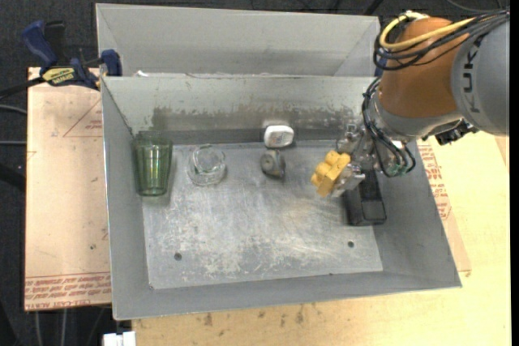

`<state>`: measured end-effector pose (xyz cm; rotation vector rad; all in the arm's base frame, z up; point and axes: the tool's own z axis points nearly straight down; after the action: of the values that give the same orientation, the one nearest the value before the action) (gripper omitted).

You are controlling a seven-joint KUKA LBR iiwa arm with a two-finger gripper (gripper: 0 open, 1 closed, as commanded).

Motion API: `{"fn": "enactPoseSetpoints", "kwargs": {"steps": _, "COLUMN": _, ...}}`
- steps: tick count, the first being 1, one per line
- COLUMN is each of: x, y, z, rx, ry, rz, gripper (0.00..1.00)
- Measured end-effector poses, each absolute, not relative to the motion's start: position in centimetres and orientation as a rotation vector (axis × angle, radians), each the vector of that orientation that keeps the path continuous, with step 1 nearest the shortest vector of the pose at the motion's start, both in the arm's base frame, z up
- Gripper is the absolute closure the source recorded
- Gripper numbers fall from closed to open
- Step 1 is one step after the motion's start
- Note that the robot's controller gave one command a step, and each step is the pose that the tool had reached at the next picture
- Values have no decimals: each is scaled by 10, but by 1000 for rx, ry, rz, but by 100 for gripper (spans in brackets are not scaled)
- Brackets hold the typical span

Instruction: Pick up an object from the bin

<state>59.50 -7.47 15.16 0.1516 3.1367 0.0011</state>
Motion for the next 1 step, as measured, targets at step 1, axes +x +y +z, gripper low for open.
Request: {"fn": "enactPoseSetpoints", "kwargs": {"steps": 1, "x": 603, "y": -86, "z": 185, "rx": 170, "ry": 3136, "rz": 1, "gripper": 100}}
